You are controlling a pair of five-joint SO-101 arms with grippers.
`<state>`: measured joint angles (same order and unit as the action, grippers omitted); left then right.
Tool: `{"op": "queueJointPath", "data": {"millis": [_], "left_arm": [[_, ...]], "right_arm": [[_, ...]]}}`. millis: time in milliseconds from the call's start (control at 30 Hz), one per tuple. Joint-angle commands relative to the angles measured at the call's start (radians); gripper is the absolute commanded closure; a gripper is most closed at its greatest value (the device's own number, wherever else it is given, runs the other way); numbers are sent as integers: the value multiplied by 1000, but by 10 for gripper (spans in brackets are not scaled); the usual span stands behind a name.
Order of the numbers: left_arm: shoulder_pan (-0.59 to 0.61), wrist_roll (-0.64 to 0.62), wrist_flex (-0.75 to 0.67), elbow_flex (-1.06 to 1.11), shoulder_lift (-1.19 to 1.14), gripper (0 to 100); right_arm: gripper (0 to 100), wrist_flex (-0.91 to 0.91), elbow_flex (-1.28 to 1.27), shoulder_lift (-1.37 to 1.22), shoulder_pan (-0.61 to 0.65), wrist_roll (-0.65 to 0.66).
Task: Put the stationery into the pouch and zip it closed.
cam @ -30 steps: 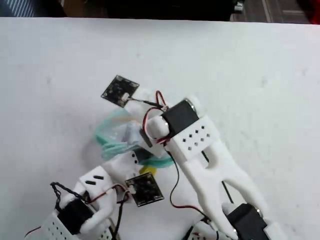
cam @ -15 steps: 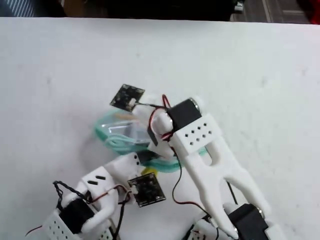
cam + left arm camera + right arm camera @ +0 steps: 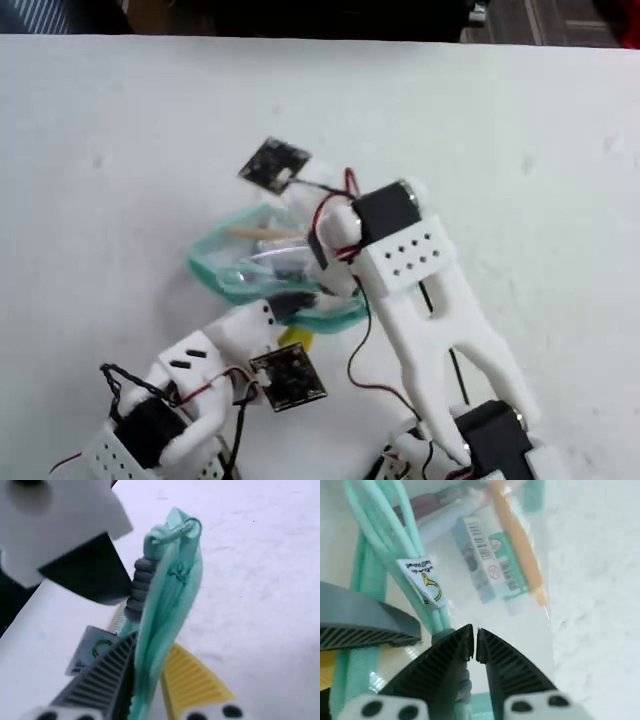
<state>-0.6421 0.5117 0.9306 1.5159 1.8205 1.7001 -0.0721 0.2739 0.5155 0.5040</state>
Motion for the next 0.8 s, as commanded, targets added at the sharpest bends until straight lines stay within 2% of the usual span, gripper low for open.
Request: {"op": "queueJointPath", "data": {"millis": [0,167,367,433,600,767], "left_arm": [[81,-2,-58,-34,8,977],[193,-94,-127,-38,8,977],[240,-115,-143,-49,8,977],[251,-133,-164,-49,8,977],[294,-213,-192,-49,8,977],[286,-213,-187,-49,8,977]], "right_arm": [[980,25,68,16,-77,-35],[980,25,64,79,-165,-37],[980,28,57,320,-205,-35],[980,28,15,426,-188,-31],[980,25,-141,671,-27,-29],[979,12,-173,746,64,-37]]}}
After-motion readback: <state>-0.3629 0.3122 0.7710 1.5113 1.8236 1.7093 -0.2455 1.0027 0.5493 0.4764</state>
